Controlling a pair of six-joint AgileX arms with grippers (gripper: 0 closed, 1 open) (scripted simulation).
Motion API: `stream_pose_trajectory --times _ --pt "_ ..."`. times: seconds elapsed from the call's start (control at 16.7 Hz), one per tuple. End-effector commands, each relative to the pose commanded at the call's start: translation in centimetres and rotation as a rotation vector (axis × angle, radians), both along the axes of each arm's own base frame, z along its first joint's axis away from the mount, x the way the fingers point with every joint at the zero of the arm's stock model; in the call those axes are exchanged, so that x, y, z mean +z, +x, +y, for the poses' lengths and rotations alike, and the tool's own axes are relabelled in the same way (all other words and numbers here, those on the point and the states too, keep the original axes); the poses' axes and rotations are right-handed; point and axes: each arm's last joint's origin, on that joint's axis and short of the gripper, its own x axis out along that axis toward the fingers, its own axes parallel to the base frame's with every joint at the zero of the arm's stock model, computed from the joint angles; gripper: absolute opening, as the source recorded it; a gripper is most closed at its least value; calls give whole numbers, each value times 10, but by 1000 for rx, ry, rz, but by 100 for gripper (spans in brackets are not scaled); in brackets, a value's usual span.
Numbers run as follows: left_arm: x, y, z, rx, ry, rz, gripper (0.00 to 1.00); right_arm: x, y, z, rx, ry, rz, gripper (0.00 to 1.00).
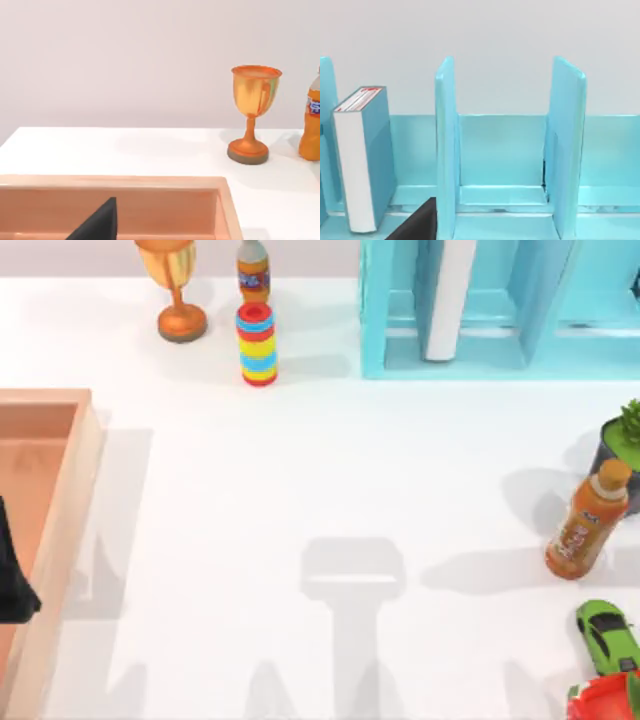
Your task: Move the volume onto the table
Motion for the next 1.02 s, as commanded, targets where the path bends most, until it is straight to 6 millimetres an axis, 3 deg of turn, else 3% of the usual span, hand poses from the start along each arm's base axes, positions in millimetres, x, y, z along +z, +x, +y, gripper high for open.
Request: stream_pose_trajectory --times 0.24,0.48,0.6,0.78,1.02 --pt "0 0 0 0 0 0 100 39 37 12 -12 2 -18 100" --pt "0 0 0 0 0 0 100 49 106 42 -23 -7 27 100" --pt "0 0 0 0 0 0 100 36 145 65 -26 -17 60 100" --pt "0 0 0 0 0 0 100 -2 197 105 -26 -30 101 100" --pt "0 0 0 0 0 0 100 -70 238 155 -28 -34 120 100"
